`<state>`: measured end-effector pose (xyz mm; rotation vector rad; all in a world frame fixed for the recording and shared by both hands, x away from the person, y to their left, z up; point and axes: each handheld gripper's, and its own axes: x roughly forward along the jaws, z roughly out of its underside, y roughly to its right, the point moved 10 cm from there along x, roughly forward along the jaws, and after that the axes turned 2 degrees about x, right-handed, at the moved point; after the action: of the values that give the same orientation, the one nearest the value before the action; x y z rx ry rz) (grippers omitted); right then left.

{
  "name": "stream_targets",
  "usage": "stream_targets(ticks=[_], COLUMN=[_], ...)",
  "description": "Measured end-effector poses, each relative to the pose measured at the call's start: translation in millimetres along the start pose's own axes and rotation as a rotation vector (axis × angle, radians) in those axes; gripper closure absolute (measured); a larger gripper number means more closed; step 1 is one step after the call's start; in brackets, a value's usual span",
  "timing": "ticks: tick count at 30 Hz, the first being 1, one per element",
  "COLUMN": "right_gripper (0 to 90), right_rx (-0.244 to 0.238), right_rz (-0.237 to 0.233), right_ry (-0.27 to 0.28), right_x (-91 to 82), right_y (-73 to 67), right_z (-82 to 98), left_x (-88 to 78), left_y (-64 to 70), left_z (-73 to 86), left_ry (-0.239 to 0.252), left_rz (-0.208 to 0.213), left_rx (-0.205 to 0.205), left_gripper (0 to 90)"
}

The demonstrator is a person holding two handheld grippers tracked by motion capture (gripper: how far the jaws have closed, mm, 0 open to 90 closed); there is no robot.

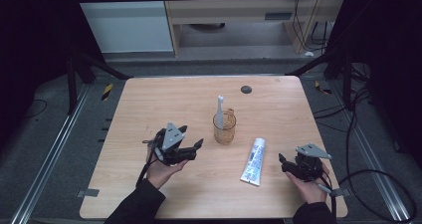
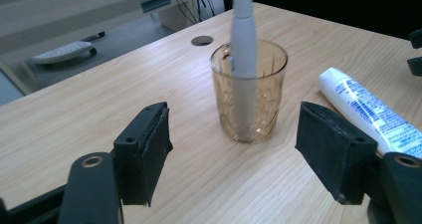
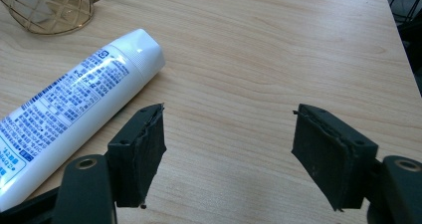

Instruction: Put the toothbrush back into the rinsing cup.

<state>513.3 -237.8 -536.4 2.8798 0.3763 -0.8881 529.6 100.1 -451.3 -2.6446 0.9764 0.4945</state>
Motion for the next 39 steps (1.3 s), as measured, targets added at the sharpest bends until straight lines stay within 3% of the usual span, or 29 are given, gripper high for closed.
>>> stream_targets(ticks=[3,7,14,21,27,29,32,33,39], right_gripper=[28.9,29.2,30.2,32.6,37.7,42.1,45.2,49.3,61.4], right_rx=[-0.003,-0.002,-0.007,-0.019,-0.028,-0.034,-0.049,-0.053,-0.054], right_rz=[0.000,-0.005,-0.025,-0.060,-0.090,-0.111,-0.121,-0.145,-0.211], right_ry=[0.000,0.003,0.000,-0.009,-0.023,-0.030,-0.039,-0.045,-0.054], right_x=[-0.1,-0.6,-0.6,-3.3,-6.6,-9.0,-9.6,-10.8,-12.6], right_y=[-0.9,-2.7,-10.3,-19.7,-28.4,-34.7,-38.7,-45.1,-63.5], right_z=[-0.3,-1.3,-1.6,-1.6,-0.5,-0.4,-0.2,-0.5,-3.4], left_x=[-9.9,-31.7,-48.8,-63.5,-73.0,-79.0,-81.8,-83.5,-77.8], left_y=[-8.4,-29.3,-47.8,-52.9,-59.7,-63.6,-66.4,-70.5,-78.6], left_z=[8.8,36.3,73.3,102.9,113.1,120.2,123.6,126.9,136.1], left_ry=[-0.004,-0.022,-0.072,-0.129,-0.150,-0.158,-0.169,-0.179,-0.211], left_rz=[-0.015,-0.055,-0.102,-0.119,-0.161,-0.174,-0.186,-0.201,-0.208], left_rx=[-0.018,-0.085,-0.158,-0.186,-0.189,-0.210,-0.209,-0.204,-0.203], left_gripper=[28.9,29.1,28.9,28.4,28.7,28.8,29.8,30.6,33.4])
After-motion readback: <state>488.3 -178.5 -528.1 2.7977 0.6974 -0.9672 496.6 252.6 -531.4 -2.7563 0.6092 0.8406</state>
